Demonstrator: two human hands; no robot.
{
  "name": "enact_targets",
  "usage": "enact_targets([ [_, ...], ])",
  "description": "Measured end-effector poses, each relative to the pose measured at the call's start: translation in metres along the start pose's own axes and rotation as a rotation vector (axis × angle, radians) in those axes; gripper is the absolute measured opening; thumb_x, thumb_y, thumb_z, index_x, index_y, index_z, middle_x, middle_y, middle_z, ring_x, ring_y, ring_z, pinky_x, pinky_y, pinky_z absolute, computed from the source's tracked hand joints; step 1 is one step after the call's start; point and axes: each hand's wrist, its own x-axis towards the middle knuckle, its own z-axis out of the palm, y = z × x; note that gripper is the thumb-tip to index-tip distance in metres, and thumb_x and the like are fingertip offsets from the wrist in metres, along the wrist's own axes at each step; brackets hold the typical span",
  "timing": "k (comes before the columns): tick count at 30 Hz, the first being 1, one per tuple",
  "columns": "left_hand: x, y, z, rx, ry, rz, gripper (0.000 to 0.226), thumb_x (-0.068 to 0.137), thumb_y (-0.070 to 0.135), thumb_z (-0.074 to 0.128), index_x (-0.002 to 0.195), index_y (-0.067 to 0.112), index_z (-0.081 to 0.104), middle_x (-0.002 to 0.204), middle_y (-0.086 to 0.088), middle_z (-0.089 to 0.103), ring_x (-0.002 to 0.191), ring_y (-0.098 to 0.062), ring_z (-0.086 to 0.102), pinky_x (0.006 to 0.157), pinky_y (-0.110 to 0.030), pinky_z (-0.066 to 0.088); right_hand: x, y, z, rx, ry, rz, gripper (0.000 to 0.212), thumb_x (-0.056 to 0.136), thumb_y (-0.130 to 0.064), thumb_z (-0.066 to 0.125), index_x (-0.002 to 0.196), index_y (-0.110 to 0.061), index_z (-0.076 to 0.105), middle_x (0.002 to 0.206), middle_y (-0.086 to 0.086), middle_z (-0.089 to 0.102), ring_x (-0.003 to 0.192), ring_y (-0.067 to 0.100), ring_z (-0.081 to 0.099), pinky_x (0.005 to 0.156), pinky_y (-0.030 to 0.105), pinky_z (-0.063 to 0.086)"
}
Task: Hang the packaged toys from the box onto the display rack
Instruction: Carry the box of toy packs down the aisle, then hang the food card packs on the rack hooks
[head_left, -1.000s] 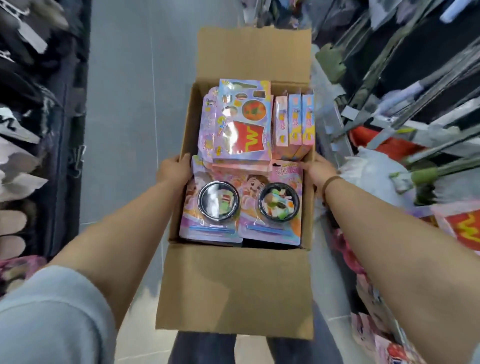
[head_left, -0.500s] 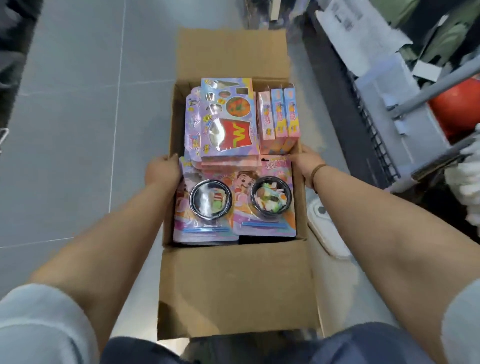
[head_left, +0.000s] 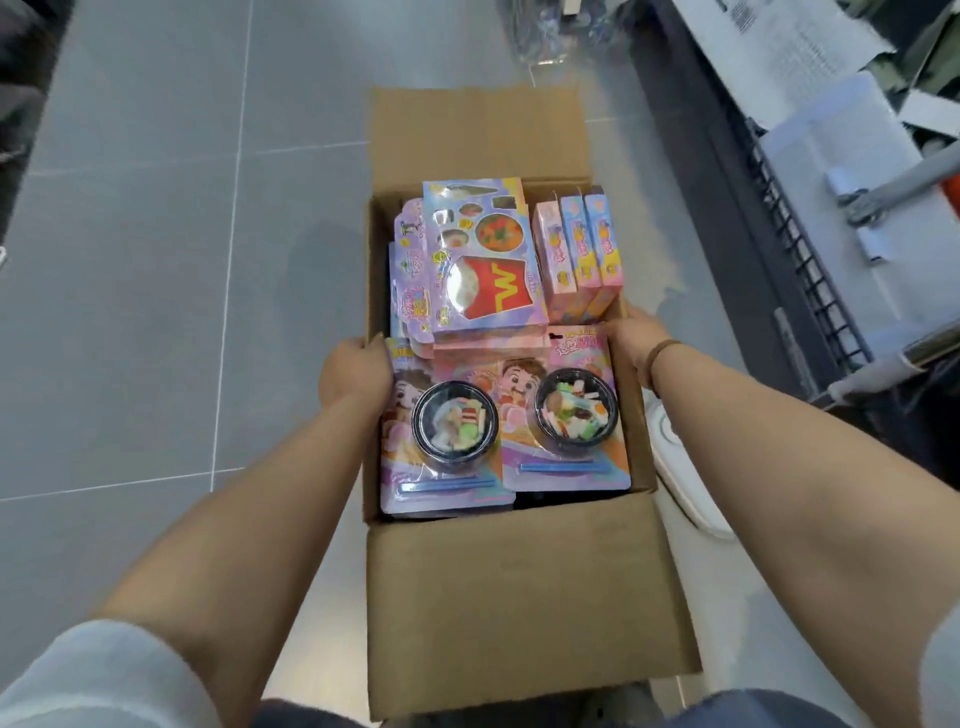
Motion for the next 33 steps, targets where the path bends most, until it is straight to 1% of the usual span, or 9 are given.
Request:
enact_targets([
  [2, -0.008, -0.005, 0.0, -0.003, -0.019, -0.027, 0.034, 0.094, 0.032, 0.042, 0.079, 0.005, 0.055, 0.093, -0.021, 0.062, 0.089, -0.037, 0.057, 0.071, -0.034, 0.039, -0.008, -0.002, -0.002, -0.032, 0.016, -0.004, 0.049, 0.087, -0.004, 0.058, 0.134, -0.012, 0.049, 0.108, 0.007, 0.064, 0.079, 0.016, 0.061, 0.055, 0.015, 0.051],
  [5, -0.016, -0.007, -0.005, -0.03, -0.032, -0.074, 0.034, 0.089, 0.032, 0.046, 0.093, 0.001, 0.06, 0.103, -0.022, 0.065, 0.097, -0.039, 0.06, 0.082, -0.038, 0.048, -0.019, -0.009, -0.003, -0.19, 0.114, 0.045, 0.074, 0.086, -0.02, 0.063, 0.15, -0.017, 0.026, 0.142, 0.007, 0.048, 0.123, 0.029, 0.052, 0.097, 0.029, 0.046],
  [7, -0.022, -0.001, -0.014, -0.025, -0.048, -0.09, 0.036, 0.089, 0.031, 0.049, 0.11, 0.003, 0.058, 0.116, -0.02, 0.062, 0.107, -0.038, 0.057, 0.088, -0.037, 0.045, -0.031, -0.018, 0.0, -0.293, 0.263, 0.015, 0.056, 0.091, -0.022, 0.053, 0.144, -0.013, 0.038, 0.143, 0.01, 0.047, 0.129, 0.03, 0.046, 0.103, 0.033, 0.037],
  [10, -0.03, 0.01, -0.027, -0.11, -0.006, -0.11, 0.046, 0.091, 0.029, 0.052, 0.131, 0.006, 0.049, 0.132, -0.015, 0.055, 0.122, -0.034, 0.05, 0.097, -0.034, 0.039, -0.051, -0.039, 0.015, -0.292, 0.442, -0.16, 0.033, 0.089, -0.017, 0.05, 0.12, -0.008, 0.058, 0.127, 0.016, 0.055, 0.121, 0.032, 0.047, 0.099, 0.031, 0.035],
  [14, -0.041, 0.017, -0.036, -0.193, 0.089, -0.031, 0.039, 0.092, 0.031, 0.047, 0.123, 0.009, 0.055, 0.123, -0.014, 0.06, 0.117, -0.032, 0.053, 0.099, -0.037, 0.042, -0.071, -0.063, 0.048, -0.201, 0.103, -0.103, 0.045, 0.09, -0.03, 0.059, 0.127, -0.006, 0.05, 0.12, 0.009, 0.055, 0.105, 0.025, 0.056, 0.075, 0.025, 0.046],
  [16, -0.049, 0.024, -0.038, -0.279, -0.005, -0.012, 0.029, 0.091, 0.022, 0.052, 0.116, 0.009, 0.059, 0.111, -0.011, 0.064, 0.103, -0.021, 0.063, 0.086, -0.026, 0.047, -0.073, -0.069, 0.058, -0.265, 0.028, -0.063, 0.06, 0.089, -0.036, 0.06, 0.138, -0.006, 0.042, 0.139, 0.011, 0.042, 0.124, 0.027, 0.046, 0.097, 0.03, 0.042],
  [19, -0.057, 0.037, -0.035, -0.446, -0.285, -0.043, 0.008, 0.094, 0.014, 0.051, 0.089, 0.009, 0.056, 0.075, -0.006, 0.06, 0.054, -0.008, 0.063, 0.05, -0.015, 0.044, -0.066, -0.07, 0.065, -0.343, 0.041, -0.041, 0.061, 0.087, -0.032, 0.064, 0.135, -0.004, 0.04, 0.136, 0.011, 0.045, 0.127, 0.025, 0.041, 0.089, 0.025, 0.037],
  [26, -0.052, 0.041, -0.018, -0.695, -0.446, -0.268, 0.063, 0.083, 0.043, 0.067, 0.126, 0.002, 0.046, 0.106, -0.014, 0.065, 0.088, -0.026, 0.068, 0.06, -0.028, 0.052, -0.06, -0.067, 0.075, -0.485, 0.006, -0.079, 0.055, 0.091, -0.032, 0.06, 0.138, -0.007, 0.044, 0.141, 0.01, 0.049, 0.127, 0.027, 0.048, 0.101, 0.029, 0.039],
  [33, -0.053, 0.039, -0.012, -0.881, -0.349, -0.304, 0.051, 0.085, 0.031, 0.067, 0.122, 0.02, 0.033, 0.093, -0.006, 0.059, 0.073, -0.019, 0.062, 0.066, -0.03, 0.056, -0.065, -0.06, 0.088, -0.529, -0.111, -0.174, 0.024, 0.093, -0.021, 0.054, 0.083, -0.003, 0.066, 0.077, 0.012, 0.059, 0.073, 0.022, 0.051, 0.066, 0.026, 0.039],
])
